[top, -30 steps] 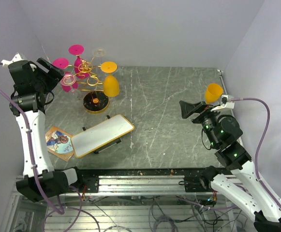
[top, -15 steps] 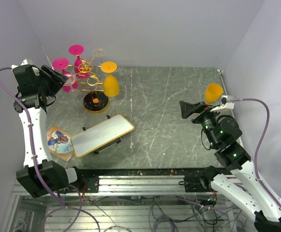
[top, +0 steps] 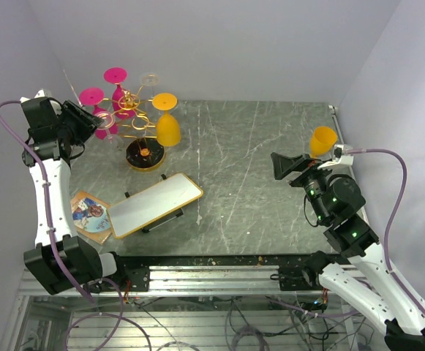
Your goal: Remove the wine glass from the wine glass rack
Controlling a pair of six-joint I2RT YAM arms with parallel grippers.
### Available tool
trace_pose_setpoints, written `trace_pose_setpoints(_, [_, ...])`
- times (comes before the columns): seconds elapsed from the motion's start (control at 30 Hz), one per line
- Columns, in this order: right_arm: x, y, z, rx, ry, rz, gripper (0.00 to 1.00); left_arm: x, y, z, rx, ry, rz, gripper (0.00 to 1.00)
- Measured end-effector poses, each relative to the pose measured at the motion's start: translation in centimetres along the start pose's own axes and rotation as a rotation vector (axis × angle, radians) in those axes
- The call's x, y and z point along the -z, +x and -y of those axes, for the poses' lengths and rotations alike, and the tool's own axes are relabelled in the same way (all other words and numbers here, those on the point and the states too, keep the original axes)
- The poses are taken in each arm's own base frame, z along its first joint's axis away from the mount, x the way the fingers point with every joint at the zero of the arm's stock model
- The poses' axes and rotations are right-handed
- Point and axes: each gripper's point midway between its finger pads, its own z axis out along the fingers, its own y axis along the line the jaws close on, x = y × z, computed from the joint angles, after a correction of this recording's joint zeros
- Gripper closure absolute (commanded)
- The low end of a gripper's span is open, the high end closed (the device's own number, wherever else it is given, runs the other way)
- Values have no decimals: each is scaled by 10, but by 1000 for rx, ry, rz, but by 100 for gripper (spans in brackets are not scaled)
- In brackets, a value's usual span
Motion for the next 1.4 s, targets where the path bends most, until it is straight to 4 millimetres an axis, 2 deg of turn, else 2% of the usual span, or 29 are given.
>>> trace_pose_setpoints(0.23, [0, 0, 0, 2, 0, 0, 0, -2, 0, -1, -12, 2, 0, 55])
trace_pose_setpoints(0.57, [0, 0, 0, 3, 0, 1, 0, -2, -5, 2, -38, 10, 10, 64])
trace_pose_setpoints(1.13, [-2, 3, 0, 6, 0, -8, 1, 2, -15, 7, -69, 11, 35, 74])
trace_pose_setpoints(1.4, [-2, 3, 0, 6, 2, -7, 0, 6, -19, 11, -71, 10, 43, 87])
